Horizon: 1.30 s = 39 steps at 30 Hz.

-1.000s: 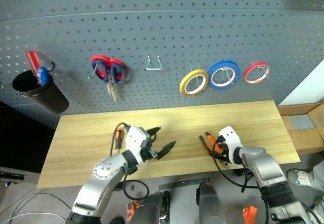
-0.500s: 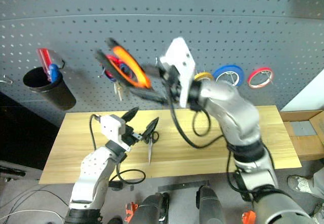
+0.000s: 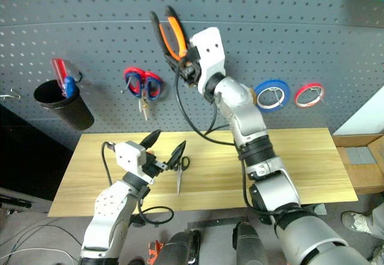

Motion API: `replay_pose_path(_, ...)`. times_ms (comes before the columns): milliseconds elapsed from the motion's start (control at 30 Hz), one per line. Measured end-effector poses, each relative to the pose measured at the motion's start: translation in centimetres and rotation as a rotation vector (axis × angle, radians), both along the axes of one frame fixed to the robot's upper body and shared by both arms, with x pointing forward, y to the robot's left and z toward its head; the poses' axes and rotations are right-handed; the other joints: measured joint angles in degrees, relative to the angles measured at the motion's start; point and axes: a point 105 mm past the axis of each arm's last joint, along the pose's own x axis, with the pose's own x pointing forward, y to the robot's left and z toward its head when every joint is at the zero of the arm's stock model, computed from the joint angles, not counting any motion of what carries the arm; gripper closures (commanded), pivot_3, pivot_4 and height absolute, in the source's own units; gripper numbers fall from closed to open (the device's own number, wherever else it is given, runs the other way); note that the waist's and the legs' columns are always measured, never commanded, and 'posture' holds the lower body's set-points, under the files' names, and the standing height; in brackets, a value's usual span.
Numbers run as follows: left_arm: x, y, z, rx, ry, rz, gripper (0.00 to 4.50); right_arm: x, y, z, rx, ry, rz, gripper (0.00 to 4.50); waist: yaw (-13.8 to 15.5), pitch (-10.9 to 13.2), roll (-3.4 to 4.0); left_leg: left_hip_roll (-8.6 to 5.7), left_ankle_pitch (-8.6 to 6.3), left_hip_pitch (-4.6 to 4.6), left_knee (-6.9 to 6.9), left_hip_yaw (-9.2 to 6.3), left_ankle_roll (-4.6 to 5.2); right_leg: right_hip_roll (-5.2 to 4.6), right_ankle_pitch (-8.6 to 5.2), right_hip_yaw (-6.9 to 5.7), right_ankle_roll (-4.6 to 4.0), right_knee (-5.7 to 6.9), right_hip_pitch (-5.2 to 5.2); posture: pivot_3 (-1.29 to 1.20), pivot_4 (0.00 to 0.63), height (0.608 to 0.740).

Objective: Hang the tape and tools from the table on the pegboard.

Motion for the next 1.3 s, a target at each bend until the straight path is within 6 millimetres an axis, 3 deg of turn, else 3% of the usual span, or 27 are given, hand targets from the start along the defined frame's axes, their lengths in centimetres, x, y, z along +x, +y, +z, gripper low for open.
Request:
replay_pose_path(633,-0.2,0.3,-0.2,0.01,0.014,0.024,0.17,1.2,-0.7,-1.3,0.042,-0.039,-0.115,2.16,0.3,-0.8,0.07,-0.01,0.04,0.24,0.11,-0.07,-0.01,0.22,0.07,0.02,-0.1,0.04,0.29,0.02,0.178,0.74)
replay_pose_path(733,-0.3,0.3,-0.3,0.012,0.018,0.025,0.17,1.4,-0.9,-3.2,0.015,0.003,-0.137,2.16,0.3,-1.0,0.06,-0.01,0.03,0.24,0.1,-0.07,-0.01,0.23,0.07,0.02,-0.11,0.03,0.28,0.02,0.183,0.74)
replay_pose_path(800,-0.4,0.3,-0.1,0.013,0.013,0.024,0.17,1.5,-1.1,-4.8,0.005,0.047,-0.15,1.41,0.3,-1.0,0.08,0.0,0.03,0.21,0.08,-0.07,-0.01,0.24,0.07,0.05,-0.11,0.03,0.23,0.02,0.183,0.74)
replay_pose_path(933,-0.4,0.4,-0.2,0.018,0.015,0.023,0.17,1.2,-0.6,-5.1,-0.003,0.066,-0.126,0.13,0.1,-1.0,0.09,0.03,0.03,0.24,0.06,-0.06,-0.01,0.28,0.07,0.07,-0.11,0.03,0.23,0.02,0.184,0.74)
replay_pose_path(1133,-0.5,0.6,-0.5,0.03,0.032,0.028,0.17,0.8,-0.9,-4.9,-0.016,0.077,-0.112,0.03,0.2,-1.0,0.09,0.02,0.03,0.23,0.07,-0.07,-0.01,0.29,0.06,0.06,-0.11,0.01,0.25,0.0,0.193,0.74)
replay_pose_path(1300,-0.3,1.0,-1.4,0.043,0.088,0.036,0.17,-1.1,-2.3,-4.3,-0.104,0.041,-0.067,0.03,0.1,-1.0,0.11,0.04,0.01,0.16,0.01,-0.1,0.01,0.29,0.05,0.04,-0.12,-0.06,0.21,-0.02,0.21,0.74)
